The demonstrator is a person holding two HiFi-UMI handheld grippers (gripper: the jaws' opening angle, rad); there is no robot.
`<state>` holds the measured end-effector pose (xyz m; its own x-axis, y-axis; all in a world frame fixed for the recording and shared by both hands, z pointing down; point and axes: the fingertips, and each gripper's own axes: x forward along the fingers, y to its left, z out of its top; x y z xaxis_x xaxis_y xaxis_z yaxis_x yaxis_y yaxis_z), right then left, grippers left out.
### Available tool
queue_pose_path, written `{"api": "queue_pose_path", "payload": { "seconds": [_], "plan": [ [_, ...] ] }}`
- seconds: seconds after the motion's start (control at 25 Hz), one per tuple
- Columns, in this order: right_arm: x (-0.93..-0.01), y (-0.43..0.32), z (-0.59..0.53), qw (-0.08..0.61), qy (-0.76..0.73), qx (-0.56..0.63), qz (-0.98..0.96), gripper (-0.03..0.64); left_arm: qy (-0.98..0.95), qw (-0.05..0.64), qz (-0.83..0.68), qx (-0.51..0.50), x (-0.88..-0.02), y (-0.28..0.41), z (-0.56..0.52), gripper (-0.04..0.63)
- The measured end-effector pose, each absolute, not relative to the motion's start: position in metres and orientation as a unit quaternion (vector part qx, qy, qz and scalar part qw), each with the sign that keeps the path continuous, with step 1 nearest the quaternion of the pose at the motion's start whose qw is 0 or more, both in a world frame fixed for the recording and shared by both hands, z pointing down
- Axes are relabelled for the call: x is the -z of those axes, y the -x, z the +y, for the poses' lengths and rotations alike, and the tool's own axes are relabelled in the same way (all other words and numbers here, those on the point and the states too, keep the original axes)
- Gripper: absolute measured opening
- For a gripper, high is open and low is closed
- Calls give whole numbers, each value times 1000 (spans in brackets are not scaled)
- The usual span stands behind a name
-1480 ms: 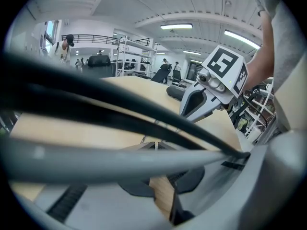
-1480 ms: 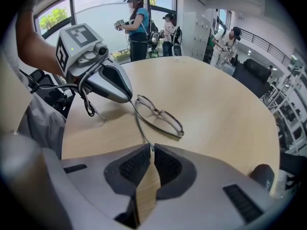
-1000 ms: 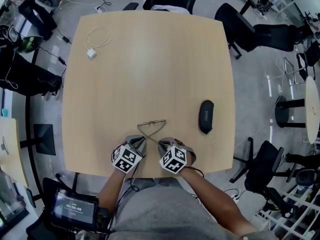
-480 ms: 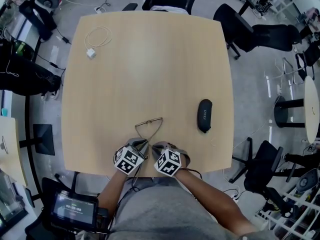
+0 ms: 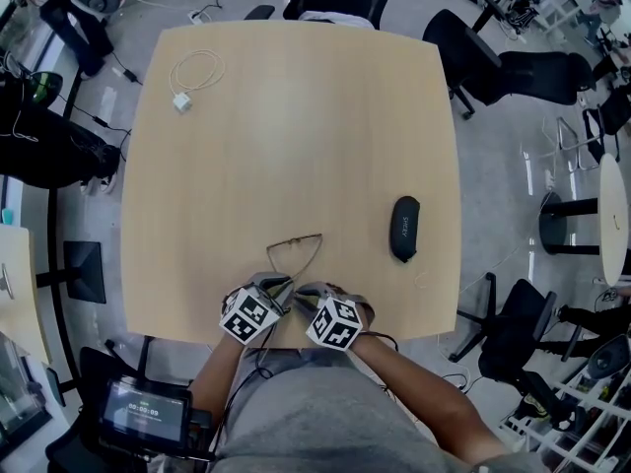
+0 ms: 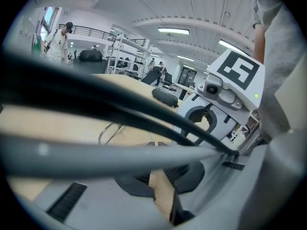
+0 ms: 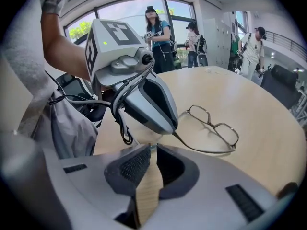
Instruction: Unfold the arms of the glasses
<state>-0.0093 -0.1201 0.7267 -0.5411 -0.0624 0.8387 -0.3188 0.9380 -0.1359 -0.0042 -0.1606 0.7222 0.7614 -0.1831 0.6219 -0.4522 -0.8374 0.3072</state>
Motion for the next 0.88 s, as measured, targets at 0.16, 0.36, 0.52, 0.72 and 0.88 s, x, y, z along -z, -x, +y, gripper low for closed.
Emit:
{"api": "queue_pose_path", "payload": {
  "seconds": [0.16,0.36,0.52,0.72,0.88],
  "plan": [
    [-716,-9,-140,475,-113,-91,-868,48,-925,214,-136,-284,-701,9,-157,23],
    [-714,-6,-150,475,-73,-69,-874,137,-927,214,-107,-288,-704,8,-152,23],
    [-714,19,-145,470,-26,-46,-881,137,-928,227,-106,-274,-706,3,-153,23],
    [-722,21,-154,490,-39,-46,-870,137,-927,250,-138,-242,-699,20,-163,23],
    [-730,19,-160,520,-17,-19,-854,135,-926,219,-155,-266,-705,43,-179,23]
  ]
}}
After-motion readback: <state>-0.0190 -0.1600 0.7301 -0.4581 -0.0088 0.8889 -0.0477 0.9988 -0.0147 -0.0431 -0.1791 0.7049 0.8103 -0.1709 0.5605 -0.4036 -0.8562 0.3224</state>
